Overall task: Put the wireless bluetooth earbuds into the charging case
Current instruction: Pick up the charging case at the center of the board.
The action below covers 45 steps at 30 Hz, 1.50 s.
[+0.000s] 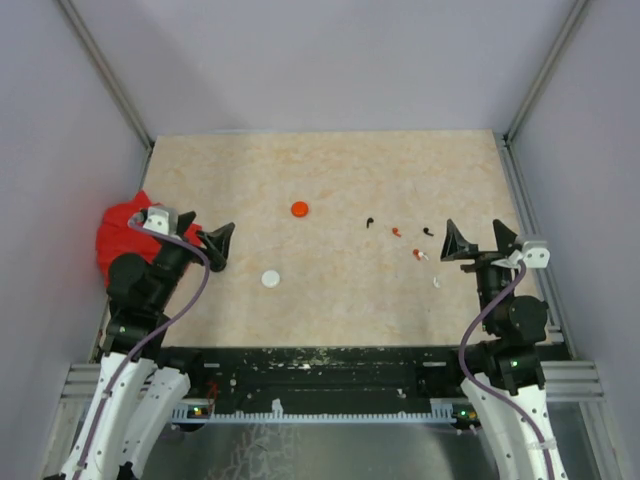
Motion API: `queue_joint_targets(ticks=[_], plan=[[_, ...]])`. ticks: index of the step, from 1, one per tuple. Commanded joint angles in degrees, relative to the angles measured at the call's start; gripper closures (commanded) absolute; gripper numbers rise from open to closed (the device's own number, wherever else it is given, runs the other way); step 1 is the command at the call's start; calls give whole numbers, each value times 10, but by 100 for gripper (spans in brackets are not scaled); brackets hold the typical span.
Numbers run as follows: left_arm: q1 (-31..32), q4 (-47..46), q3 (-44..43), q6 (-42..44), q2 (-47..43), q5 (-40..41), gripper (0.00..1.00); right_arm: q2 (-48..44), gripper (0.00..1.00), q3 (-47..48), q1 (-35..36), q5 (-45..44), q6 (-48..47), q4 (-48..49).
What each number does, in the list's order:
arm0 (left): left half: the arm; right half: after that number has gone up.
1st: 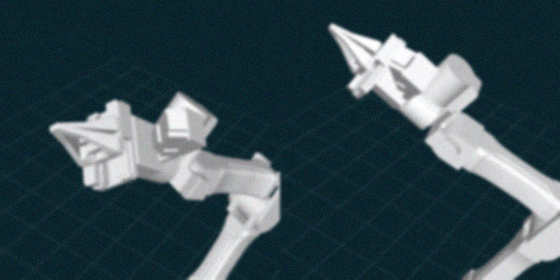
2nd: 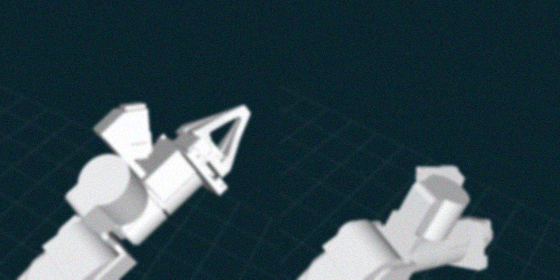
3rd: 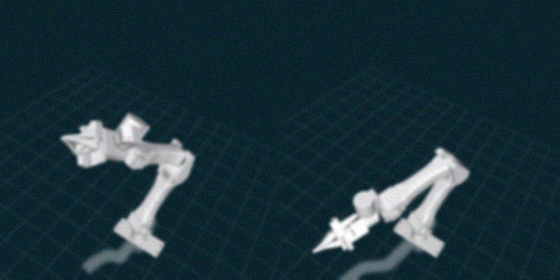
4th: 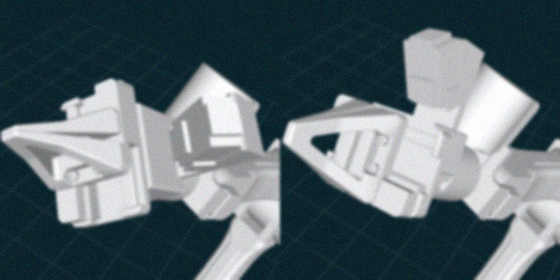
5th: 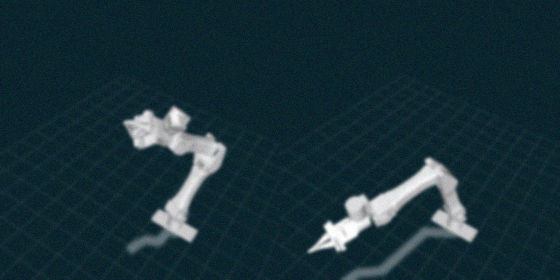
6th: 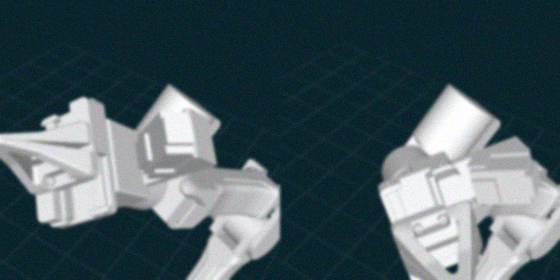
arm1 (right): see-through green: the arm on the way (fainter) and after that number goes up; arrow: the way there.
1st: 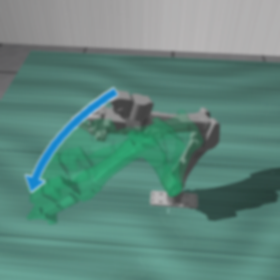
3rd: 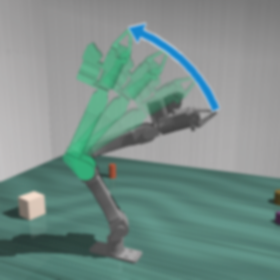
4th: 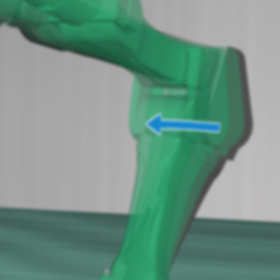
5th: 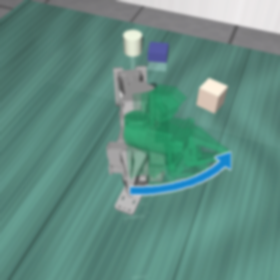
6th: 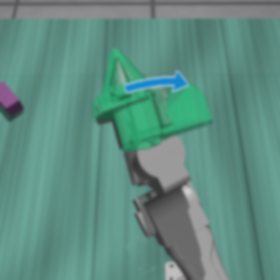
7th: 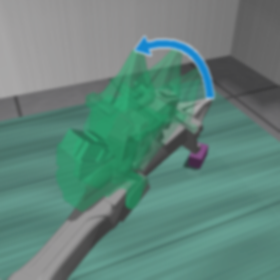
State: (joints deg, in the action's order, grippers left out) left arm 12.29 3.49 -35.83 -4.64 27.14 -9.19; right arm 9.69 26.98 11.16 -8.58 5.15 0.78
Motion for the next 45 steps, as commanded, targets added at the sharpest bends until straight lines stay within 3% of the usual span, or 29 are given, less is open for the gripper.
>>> queue_joint_targets(ticks=[1, 9, 19, 29, 37, 45], plan=[[3, -11, 3, -5, 2, -21, 0, -2, 2, 5, 6, -4, 1, 29], [3, 34, -25, -37, 62, -69, 0, 4, 2, 7, 19, -4, 4, 23], [8, 123, -58, -83, 222, -165, 2, 5, 2, 7, 31, 4, 5, 21], [86, 155, -77, -107, 377, -84, 4, -12, 2, 7, 43, 9, 5, 16], [90, 133, -76, -127, 473, -76, 3, -15, 2, 7, 69, 8, 5, 13], [91, 109, -52, -148, 508, -83, 3, -15, 2, 6, 76, 1, 4, 13]])
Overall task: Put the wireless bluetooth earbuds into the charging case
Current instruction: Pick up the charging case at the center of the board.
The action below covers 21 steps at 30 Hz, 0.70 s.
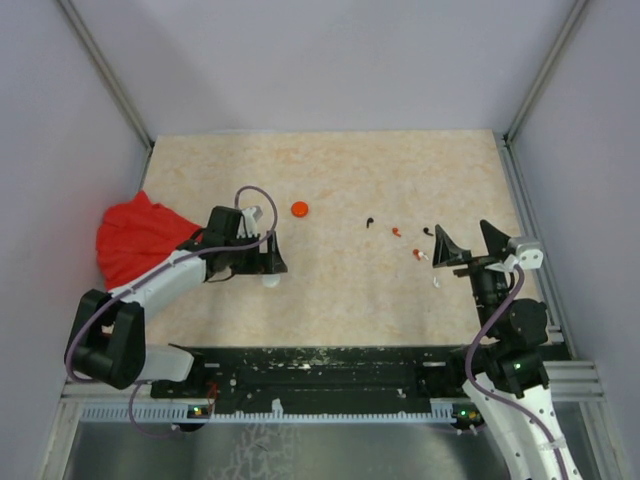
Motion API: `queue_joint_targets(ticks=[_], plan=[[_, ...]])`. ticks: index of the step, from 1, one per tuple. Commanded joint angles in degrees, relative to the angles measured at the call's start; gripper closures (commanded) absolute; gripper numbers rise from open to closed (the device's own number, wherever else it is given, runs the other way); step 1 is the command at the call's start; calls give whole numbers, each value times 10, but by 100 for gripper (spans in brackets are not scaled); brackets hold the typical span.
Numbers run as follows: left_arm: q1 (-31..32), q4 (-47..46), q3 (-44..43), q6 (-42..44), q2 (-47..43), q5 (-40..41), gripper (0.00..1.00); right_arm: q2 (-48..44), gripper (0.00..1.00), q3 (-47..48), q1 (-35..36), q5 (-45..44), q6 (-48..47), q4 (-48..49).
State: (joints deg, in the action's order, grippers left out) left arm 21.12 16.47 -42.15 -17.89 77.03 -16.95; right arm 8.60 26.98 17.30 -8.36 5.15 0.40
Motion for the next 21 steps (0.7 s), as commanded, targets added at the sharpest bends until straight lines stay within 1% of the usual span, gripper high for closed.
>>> queue_joint_targets(ticks=[1, 9, 15, 21], plan=[[3, -25, 16, -19, 11, -7, 3, -2, 2, 5, 16, -1, 4, 17], [16, -35, 47, -45, 12, 9, 5, -1, 2, 3, 23, -11, 0, 20], [39, -65, 58, -66, 7, -1, 6, 3, 2, 2, 28, -11, -3, 21], [43, -68, 56, -67, 22, 33, 6, 3, 2, 1, 29, -9, -4, 20]])
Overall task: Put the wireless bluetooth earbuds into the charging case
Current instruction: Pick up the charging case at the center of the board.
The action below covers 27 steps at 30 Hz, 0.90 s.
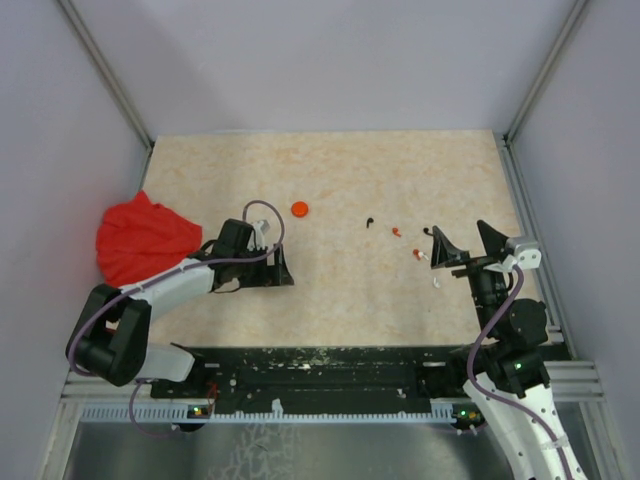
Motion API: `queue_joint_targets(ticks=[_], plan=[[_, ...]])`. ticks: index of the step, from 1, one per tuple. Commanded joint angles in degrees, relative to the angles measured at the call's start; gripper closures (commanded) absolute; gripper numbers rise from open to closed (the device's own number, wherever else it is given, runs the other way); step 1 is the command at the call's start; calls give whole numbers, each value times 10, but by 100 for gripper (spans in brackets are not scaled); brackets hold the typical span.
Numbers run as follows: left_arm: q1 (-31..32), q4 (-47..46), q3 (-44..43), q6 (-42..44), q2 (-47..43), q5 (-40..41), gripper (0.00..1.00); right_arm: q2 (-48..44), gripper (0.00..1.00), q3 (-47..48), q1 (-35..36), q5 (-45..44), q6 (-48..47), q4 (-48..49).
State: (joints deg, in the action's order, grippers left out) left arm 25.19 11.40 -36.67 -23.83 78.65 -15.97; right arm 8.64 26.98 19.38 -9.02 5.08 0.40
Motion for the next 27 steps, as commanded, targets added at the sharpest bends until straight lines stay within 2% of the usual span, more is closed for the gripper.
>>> queue_joint_targets(ticks=[1, 5, 19, 24, 27], plan=[[4, -17, 2, -7, 4, 32, 6, 3, 2, 1, 8, -2, -4, 20], [6, -7, -3, 0, 3, 61, 6, 2, 2, 1, 11, -4, -4, 20], [65, -67, -13, -41, 19, 16, 7, -2, 2, 1, 15, -4, -6, 20], [84, -67, -30, -40, 46, 22, 7, 7, 2, 8, 15, 5, -5, 11], [86, -52, -35, -32, 32, 38, 7, 39, 2, 30, 15, 31, 7, -10]])
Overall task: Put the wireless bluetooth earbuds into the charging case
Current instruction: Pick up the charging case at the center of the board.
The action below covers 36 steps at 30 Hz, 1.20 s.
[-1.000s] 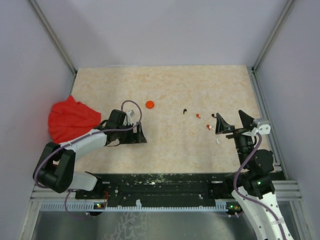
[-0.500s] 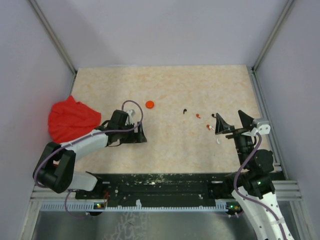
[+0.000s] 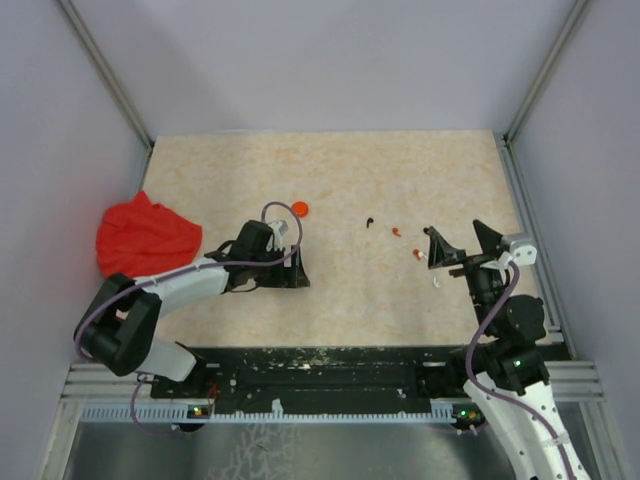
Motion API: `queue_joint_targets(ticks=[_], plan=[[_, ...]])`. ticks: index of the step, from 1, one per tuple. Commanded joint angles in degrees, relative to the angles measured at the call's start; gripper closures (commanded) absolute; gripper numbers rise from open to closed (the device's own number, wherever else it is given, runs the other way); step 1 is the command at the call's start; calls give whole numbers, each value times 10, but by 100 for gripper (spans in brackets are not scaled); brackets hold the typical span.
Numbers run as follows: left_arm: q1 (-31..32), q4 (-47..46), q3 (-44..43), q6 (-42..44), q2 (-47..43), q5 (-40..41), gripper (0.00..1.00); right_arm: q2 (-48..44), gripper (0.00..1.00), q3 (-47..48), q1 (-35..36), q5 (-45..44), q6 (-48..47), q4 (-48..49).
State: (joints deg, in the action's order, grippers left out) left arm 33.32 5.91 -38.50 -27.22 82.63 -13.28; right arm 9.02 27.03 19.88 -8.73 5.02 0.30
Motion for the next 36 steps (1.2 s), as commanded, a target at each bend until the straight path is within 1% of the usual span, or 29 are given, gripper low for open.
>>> queue_joint_targets(ticks=[1, 7, 11, 16, 20, 25, 29, 36], plan=[[4, 10, -17, 8, -16, 21, 6, 50, 2, 39, 10, 45, 11, -19], [-2, 45, -18, 52, -54, 84, 6, 173, 2, 89, 10, 110, 43, -72], [-20, 37, -30, 69, -39, 84, 6, 224, 2, 97, 10, 158, 61, -83], [-57, -1, -49, 78, 4, 25, 7, 257, 2, 87, 10, 198, 76, -83], [-58, -5, -70, 76, 33, -11, 7, 279, 2, 83, 10, 228, 81, -89], [-57, -16, -60, 65, 53, -42, 7, 295, 2, 69, 10, 254, 95, -73], [-55, -16, -35, 55, 37, -53, 8, 305, 2, 67, 10, 262, 96, -70], [-43, -32, -1, 32, -4, -97, 8, 314, 2, 54, 10, 281, 102, -50]])
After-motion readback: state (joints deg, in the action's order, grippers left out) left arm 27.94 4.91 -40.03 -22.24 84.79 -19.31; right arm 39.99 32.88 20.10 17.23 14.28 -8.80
